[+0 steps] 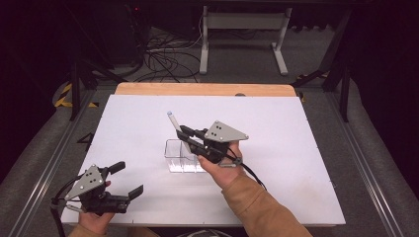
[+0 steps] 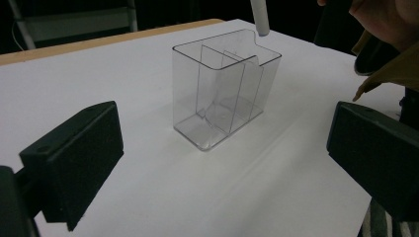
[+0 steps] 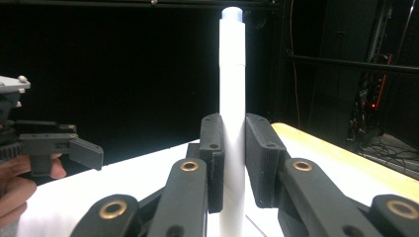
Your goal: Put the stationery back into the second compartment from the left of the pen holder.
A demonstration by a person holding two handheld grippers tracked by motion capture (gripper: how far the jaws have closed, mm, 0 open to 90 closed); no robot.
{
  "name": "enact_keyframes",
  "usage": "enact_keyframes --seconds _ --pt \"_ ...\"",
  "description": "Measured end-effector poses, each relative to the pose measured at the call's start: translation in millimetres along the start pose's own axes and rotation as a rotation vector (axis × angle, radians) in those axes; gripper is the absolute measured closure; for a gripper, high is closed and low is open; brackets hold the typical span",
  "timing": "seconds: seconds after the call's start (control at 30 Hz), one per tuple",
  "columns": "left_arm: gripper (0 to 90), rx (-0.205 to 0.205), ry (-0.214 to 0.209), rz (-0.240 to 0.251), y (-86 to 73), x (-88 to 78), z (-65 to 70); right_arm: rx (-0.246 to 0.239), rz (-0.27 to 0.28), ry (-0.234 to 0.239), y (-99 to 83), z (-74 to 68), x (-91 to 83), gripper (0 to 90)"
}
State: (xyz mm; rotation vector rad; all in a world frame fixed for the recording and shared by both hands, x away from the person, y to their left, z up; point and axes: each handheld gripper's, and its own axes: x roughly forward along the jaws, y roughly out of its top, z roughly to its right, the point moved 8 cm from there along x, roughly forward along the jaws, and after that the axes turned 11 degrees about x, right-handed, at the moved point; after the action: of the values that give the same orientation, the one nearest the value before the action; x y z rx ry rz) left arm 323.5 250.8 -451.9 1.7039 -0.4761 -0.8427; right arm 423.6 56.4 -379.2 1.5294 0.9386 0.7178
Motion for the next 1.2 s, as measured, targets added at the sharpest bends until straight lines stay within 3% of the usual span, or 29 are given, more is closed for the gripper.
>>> enact_keyframes --seconds 0.37,0.73,1.2 --pt "1.6 -0.004 -0.002 0.001 0.0 -0.1 0.4 -0.008 -0.002 -0.004 -4.5 1.1 3.5 79.1" --pt "1.6 -0.006 0.004 0.001 -0.2 -0.3 -0.2 -0.025 -0.023 -0.029 -21.5 6.4 5.2 79.1" --pt "1.6 -0.008 0.004 0.0 -0.7 -0.1 -0.4 -0.012 -0.05 -0.045 -40.7 12.2 8.9 79.0"
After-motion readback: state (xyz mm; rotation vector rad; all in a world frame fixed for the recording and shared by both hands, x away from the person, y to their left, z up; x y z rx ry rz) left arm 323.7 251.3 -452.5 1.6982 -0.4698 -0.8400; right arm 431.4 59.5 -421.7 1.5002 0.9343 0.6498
